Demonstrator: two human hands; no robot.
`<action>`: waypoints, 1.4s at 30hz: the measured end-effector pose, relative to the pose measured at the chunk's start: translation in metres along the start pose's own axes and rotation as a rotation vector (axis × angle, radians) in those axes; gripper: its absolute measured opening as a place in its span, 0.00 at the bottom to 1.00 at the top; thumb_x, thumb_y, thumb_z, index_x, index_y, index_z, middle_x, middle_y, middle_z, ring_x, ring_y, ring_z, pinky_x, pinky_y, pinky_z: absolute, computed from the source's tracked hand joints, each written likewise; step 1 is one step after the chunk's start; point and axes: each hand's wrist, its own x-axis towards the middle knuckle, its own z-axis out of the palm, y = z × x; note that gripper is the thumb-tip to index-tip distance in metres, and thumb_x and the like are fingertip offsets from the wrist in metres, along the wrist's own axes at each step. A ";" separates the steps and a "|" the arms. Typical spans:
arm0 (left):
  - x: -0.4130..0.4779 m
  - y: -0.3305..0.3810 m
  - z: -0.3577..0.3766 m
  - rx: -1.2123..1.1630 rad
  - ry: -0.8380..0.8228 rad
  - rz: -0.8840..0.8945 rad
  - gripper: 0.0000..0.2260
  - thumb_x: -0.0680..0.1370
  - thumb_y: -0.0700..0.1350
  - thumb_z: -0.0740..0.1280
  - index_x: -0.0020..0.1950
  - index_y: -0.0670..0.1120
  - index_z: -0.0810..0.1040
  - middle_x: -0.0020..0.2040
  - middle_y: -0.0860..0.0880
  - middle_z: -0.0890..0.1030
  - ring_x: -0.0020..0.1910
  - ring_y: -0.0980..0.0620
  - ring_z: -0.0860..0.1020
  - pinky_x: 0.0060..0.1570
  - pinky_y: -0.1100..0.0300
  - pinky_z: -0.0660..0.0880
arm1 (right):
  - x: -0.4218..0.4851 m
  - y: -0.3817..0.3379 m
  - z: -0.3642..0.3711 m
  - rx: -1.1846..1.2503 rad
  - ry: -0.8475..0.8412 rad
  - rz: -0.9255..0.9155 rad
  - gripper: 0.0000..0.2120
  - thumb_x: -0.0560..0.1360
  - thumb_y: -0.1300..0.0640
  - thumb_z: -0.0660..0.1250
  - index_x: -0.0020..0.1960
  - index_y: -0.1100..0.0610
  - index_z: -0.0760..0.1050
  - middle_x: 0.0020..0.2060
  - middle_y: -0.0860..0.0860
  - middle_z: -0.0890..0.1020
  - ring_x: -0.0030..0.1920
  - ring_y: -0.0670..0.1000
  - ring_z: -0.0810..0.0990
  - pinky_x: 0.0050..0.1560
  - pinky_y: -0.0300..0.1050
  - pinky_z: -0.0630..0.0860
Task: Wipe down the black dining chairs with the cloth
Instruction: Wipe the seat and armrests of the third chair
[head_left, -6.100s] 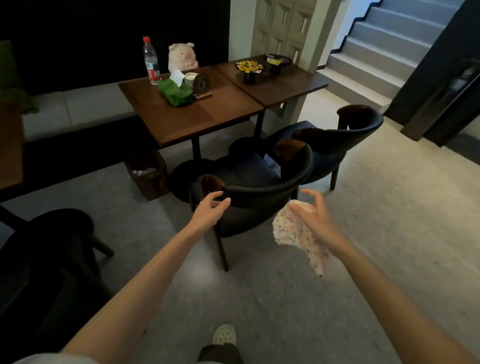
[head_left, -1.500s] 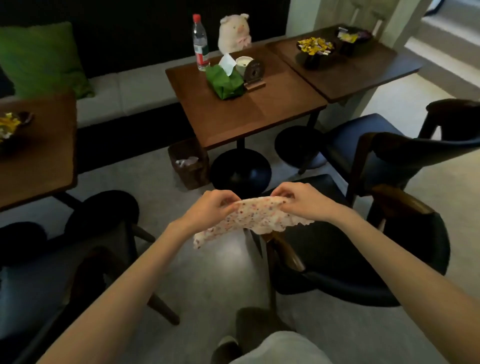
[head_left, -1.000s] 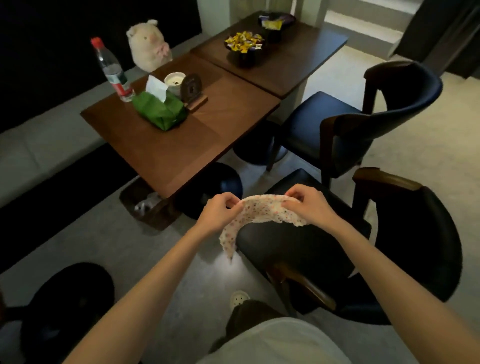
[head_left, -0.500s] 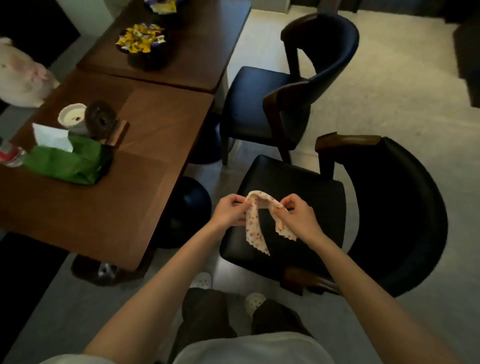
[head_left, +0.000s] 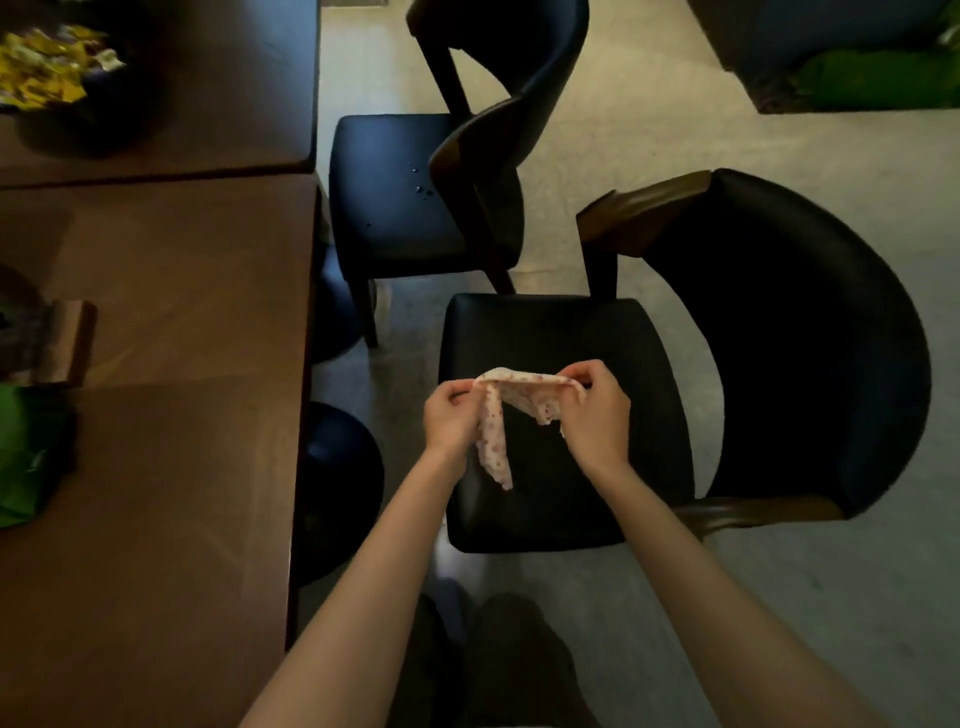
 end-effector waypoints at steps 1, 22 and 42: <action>0.008 -0.005 0.004 -0.061 -0.008 -0.017 0.05 0.79 0.44 0.66 0.54 0.47 0.77 0.50 0.47 0.80 0.49 0.52 0.80 0.44 0.57 0.79 | 0.001 0.006 0.008 0.018 0.038 -0.012 0.08 0.77 0.62 0.64 0.50 0.50 0.73 0.49 0.46 0.76 0.50 0.44 0.77 0.49 0.38 0.77; 0.199 -0.204 0.049 -0.072 -0.134 0.672 0.04 0.79 0.41 0.66 0.53 0.47 0.76 0.46 0.55 0.83 0.45 0.54 0.83 0.47 0.53 0.81 | 0.096 0.251 0.189 -0.250 -0.032 -0.640 0.18 0.75 0.60 0.66 0.65 0.56 0.74 0.55 0.51 0.74 0.53 0.50 0.71 0.53 0.49 0.75; 0.234 -0.225 0.014 0.559 0.217 0.996 0.17 0.82 0.39 0.58 0.71 0.44 0.68 0.69 0.48 0.70 0.69 0.52 0.63 0.61 0.79 0.49 | 0.046 0.244 0.186 -0.612 -0.155 -0.557 0.35 0.73 0.29 0.47 0.77 0.39 0.49 0.79 0.50 0.45 0.78 0.54 0.41 0.76 0.54 0.44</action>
